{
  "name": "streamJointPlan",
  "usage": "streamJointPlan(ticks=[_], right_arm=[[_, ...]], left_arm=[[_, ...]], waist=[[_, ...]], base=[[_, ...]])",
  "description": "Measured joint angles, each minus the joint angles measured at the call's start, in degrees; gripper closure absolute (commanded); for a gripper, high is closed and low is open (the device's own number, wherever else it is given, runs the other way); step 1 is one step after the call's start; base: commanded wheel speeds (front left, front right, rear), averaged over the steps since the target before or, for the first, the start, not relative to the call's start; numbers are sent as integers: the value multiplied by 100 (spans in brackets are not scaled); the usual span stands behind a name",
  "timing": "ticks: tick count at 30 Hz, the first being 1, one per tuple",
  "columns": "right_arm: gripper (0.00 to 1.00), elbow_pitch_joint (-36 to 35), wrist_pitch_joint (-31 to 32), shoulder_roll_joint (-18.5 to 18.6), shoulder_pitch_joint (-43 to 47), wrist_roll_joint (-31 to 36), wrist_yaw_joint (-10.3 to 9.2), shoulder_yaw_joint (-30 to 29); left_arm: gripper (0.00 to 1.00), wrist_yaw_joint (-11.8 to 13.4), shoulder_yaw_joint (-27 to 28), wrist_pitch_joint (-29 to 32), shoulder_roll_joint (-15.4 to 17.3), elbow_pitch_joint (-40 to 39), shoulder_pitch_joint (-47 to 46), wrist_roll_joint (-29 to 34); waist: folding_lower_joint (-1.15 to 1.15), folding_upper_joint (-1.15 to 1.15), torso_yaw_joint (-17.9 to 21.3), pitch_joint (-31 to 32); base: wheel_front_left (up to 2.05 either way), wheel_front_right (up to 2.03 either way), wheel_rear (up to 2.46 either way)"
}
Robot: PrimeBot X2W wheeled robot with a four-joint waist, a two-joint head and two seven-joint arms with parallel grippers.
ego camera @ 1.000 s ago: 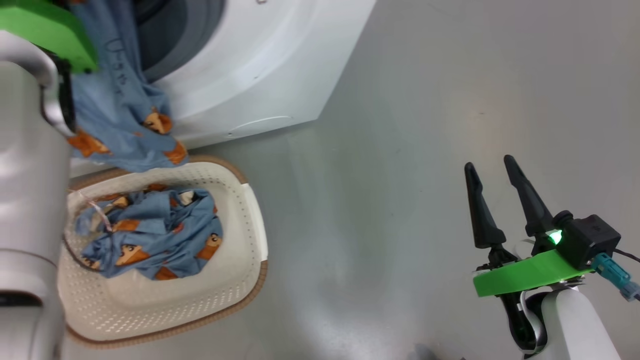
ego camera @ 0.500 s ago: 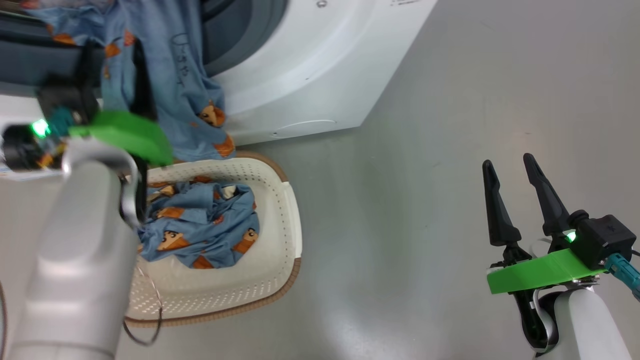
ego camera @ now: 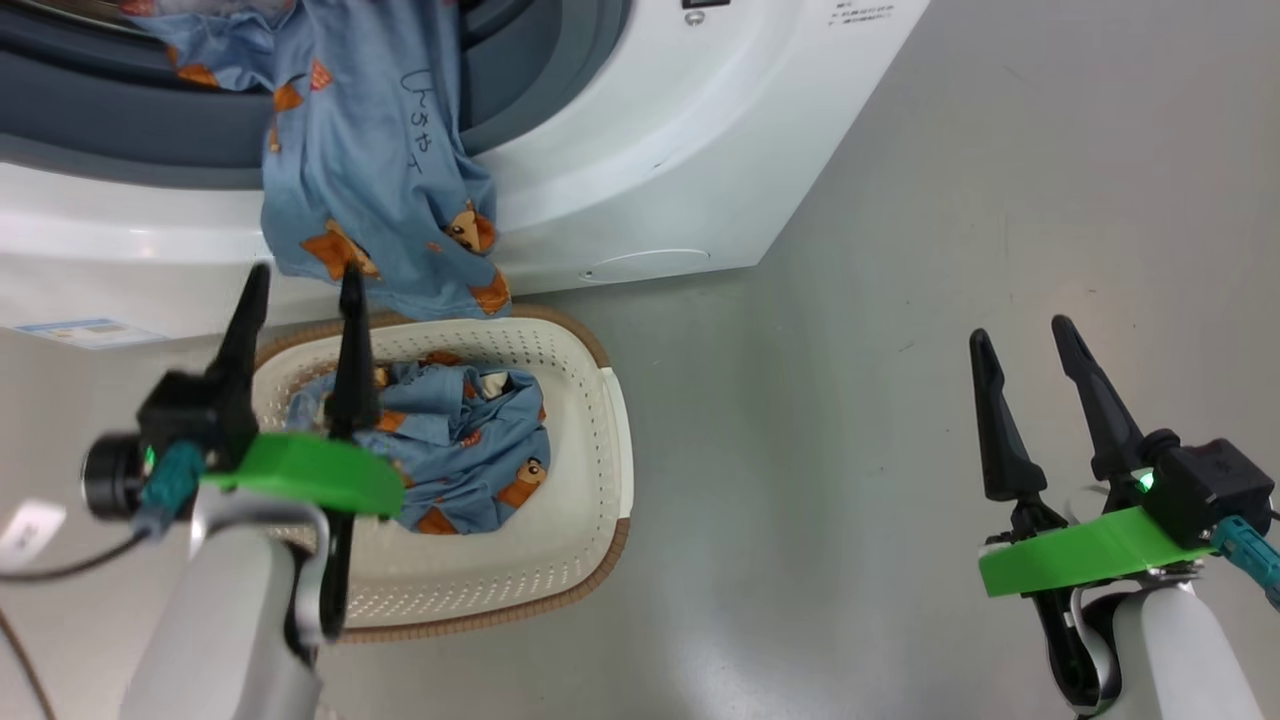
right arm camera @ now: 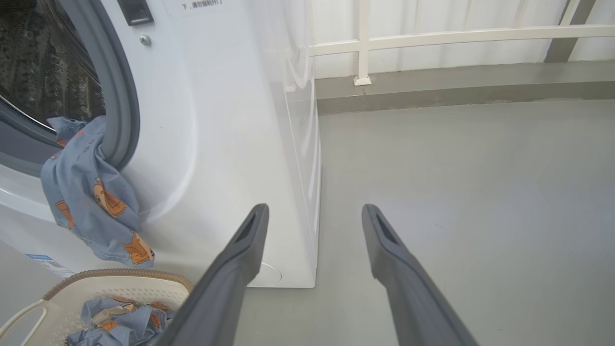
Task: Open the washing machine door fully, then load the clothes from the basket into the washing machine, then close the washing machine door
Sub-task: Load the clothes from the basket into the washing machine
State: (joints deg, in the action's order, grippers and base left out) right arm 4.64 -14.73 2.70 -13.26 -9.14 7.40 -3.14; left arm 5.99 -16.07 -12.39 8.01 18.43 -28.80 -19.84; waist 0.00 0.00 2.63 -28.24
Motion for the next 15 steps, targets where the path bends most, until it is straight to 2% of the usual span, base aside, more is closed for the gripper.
streamJointPlan(ticks=[7, 15], right_arm=[[0, -1, 0, 0, 52, 40, 0, -55], [0, -3, 0, 2, 113, 165, 0, -101]], left_arm=[[0, 255, 113, 230, 177, -895, 837, -102], [0, 397, 97, 377, 281, -1402, 1480, -111]], waist=[[0, 0, -29, 40], [0, 0, -53, 177]], base=[[0, 0, 0], [0, 0, 0]])
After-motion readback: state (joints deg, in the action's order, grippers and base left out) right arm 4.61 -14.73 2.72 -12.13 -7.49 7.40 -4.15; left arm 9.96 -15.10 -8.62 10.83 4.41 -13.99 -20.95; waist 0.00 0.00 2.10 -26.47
